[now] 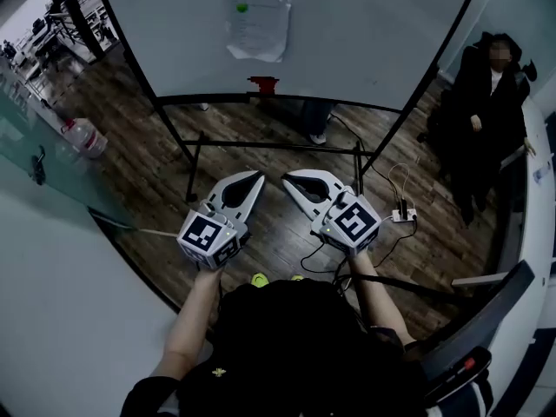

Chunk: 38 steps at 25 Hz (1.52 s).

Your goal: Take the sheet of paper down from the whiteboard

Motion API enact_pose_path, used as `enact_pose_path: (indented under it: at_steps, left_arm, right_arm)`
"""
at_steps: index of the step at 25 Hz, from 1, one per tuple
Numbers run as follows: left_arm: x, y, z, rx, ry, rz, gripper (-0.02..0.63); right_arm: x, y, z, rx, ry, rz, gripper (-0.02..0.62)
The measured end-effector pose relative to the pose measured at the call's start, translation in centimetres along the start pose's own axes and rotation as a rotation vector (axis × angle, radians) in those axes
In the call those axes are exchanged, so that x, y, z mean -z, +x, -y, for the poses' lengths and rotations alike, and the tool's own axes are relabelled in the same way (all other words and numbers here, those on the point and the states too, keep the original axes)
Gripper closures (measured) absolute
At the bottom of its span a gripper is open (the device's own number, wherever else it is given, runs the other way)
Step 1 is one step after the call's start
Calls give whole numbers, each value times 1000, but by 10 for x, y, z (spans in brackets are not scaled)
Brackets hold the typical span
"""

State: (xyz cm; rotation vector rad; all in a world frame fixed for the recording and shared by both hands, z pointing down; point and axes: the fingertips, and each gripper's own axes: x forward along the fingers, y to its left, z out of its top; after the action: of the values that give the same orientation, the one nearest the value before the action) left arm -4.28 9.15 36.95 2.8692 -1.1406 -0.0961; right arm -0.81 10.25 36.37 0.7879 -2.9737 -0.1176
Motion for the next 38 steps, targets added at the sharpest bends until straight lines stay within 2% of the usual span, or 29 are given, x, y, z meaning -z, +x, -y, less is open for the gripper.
enact_pose_path:
  at_steps: [10, 15, 21, 26, 32, 38]
  left_arm:
    - [1, 13, 12, -35, 3, -11, 580]
    - [-3, 20, 19, -74, 16, -7, 580]
    - [1, 24, 28, -116, 68, 0, 580]
    - [6, 26, 32, -156, 71, -5, 580]
    - [8, 31, 42, -171, 43, -17, 580]
    - [20, 33, 40, -188, 62, -42, 580]
  right_arm:
    - [-6, -13, 11, -12, 4, 18, 581]
    - [-9, -19, 17, -41, -12, 45, 581]
    - [0, -29, 16, -86, -11, 46, 581]
    - [2, -36, 22, -120, -32, 42, 581]
    - [6, -44, 27, -119, -19, 45, 581]
    - [14, -47, 35, -113, -11, 34, 581]
